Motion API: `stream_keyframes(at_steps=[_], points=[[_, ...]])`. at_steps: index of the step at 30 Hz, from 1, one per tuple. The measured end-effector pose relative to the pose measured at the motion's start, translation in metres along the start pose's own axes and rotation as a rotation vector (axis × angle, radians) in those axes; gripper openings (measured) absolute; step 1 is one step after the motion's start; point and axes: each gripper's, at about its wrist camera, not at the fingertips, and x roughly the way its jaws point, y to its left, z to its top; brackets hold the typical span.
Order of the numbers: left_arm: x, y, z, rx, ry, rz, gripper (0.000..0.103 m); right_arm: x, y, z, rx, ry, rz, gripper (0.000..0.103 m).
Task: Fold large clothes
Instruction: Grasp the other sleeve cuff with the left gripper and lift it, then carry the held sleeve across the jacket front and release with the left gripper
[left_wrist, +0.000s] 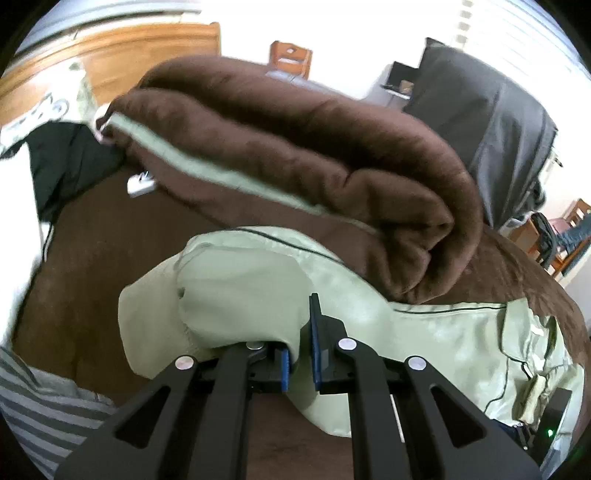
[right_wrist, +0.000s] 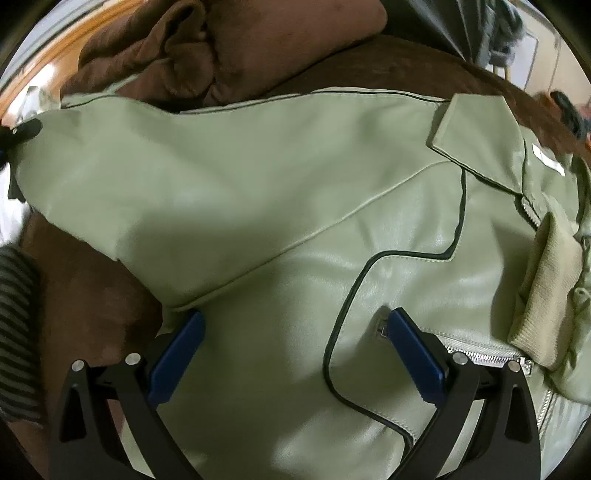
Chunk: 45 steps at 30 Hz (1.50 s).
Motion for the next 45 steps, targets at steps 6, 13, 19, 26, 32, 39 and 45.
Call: stream_keyframes(at_steps=[6, 13, 19, 26, 32, 39, 45], points=[[-0.042, -0.05, 0.024, 0.122, -0.083, -0.067, 0.011, -0.05, -0.031, -0.005, 0.087, -0.058, 0.035, 0.097], [-0.101, -0.155, 0.035, 0.33, -0.162, -0.23, 0.008, -0.123, -0.119, -0.039, 0.25, -0.138, -0.05, 0.097], [-0.126, -0.247, 0.001, 0.47, -0.14, -0.401, 0.006, -0.163, -0.193, -0.084, 0.378, -0.16, -0.116, 0.097], [-0.114, -0.344, -0.069, 0.595, -0.042, -0.515, 0.006, -0.197, -0.249, -0.134, 0.473, -0.143, -0.158, 0.097], [-0.066, -0.399, -0.144, 0.667, 0.046, -0.488, 0.006, -0.21, -0.287, -0.179, 0.546, -0.114, -0.183, 0.097], [-0.024, -0.404, -0.201, 0.704, 0.176, -0.45, 0.007, -0.204, -0.311, -0.198, 0.548, -0.078, -0.194, 0.097], [-0.026, -0.403, -0.201, 0.689, 0.184, -0.46, 0.007, -0.196, -0.312, -0.198, 0.556, -0.067, -0.187, 0.097]])
